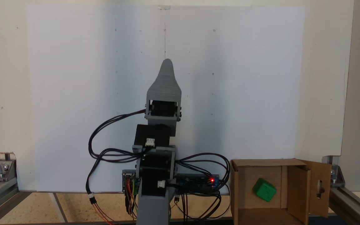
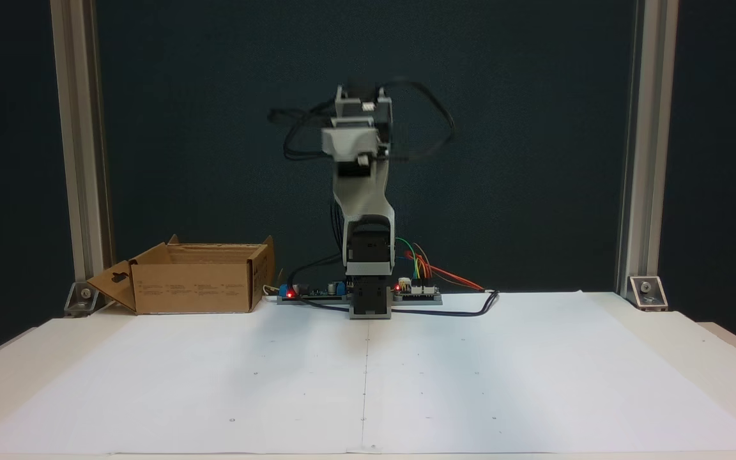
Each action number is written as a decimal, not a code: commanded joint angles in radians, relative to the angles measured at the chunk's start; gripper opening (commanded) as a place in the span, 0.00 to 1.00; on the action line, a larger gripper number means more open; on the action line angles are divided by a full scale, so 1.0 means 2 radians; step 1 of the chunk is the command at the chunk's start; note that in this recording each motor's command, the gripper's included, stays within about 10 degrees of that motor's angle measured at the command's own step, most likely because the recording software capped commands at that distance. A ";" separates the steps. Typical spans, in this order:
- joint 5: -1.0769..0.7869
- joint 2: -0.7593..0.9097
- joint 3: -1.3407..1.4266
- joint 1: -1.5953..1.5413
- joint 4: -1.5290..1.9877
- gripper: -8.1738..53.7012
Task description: Grasp a green dice and put it in the bin.
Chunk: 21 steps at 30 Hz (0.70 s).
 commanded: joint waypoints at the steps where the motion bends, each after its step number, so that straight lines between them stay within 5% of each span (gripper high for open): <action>1: 0.021 0.035 0.010 -0.002 -0.031 0.84; 21: 0.009 0.070 0.187 0.020 -0.455 0.86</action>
